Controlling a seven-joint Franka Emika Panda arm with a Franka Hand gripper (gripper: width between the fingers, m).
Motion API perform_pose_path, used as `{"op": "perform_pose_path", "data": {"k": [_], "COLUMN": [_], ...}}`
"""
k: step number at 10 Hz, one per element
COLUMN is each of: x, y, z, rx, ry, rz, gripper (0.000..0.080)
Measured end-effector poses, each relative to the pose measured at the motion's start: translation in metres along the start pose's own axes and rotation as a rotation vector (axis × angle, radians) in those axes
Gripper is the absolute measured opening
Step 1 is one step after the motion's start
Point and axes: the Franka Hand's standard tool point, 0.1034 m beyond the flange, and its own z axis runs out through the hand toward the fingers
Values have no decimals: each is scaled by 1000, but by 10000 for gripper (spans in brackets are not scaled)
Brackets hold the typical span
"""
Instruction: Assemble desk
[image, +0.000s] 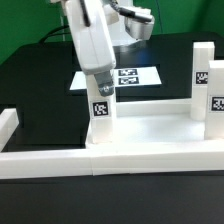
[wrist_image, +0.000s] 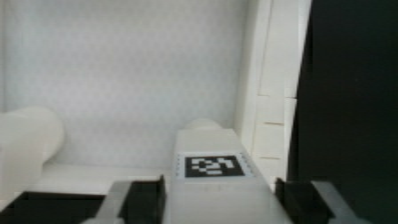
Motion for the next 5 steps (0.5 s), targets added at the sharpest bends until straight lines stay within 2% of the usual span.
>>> {"op": "perform_pose_path", "data": {"k": [2, 3, 4, 5], "x": [0, 1, 7, 11], "y": [0, 1, 4, 6], "z": [0, 0, -2, -2], "rx": [0, -6, -22, -39], "ry": [0, -1, -6, -4], "rz": [-40, -119, -377, -596], "gripper": [296, 386, 524, 610]}}
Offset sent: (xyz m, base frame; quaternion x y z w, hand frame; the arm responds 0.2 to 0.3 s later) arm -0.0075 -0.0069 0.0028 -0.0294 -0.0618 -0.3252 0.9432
